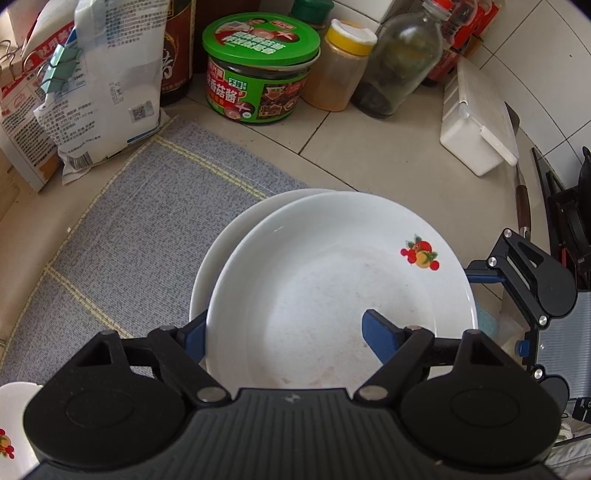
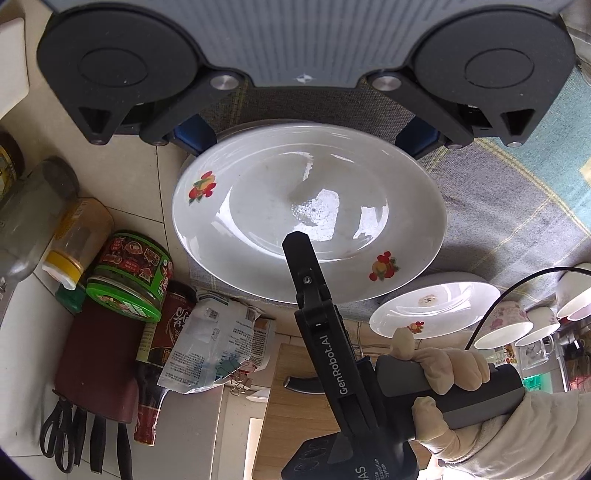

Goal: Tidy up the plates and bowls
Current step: 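Set the plate down on the other plate and open the left gripper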

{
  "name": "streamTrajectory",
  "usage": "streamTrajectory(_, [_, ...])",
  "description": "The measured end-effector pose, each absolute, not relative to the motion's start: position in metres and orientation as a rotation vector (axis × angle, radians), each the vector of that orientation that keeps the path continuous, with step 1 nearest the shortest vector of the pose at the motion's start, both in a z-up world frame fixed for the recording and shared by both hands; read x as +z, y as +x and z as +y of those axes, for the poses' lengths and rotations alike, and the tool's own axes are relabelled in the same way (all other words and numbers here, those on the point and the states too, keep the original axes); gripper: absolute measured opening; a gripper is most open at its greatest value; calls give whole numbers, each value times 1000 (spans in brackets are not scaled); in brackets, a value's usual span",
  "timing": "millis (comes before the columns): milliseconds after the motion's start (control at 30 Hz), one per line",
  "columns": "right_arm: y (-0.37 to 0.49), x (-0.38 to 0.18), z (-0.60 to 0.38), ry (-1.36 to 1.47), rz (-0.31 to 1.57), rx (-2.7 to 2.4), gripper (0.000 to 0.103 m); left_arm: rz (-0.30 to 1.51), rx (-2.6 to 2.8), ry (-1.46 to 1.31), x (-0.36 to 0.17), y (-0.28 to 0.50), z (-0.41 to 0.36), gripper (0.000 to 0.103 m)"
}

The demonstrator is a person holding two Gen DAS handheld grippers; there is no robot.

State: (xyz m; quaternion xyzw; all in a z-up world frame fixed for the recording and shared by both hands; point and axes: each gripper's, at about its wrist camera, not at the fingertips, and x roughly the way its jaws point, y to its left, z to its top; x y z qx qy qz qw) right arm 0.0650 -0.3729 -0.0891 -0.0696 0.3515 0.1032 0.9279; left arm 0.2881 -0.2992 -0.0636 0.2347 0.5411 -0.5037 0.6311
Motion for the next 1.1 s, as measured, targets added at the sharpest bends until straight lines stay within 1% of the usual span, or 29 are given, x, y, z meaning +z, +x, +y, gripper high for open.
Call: streamTrajectory(1100, [67,-88,-374,-97,787,143,103,1251,-1154,603,-80,289,-323,85])
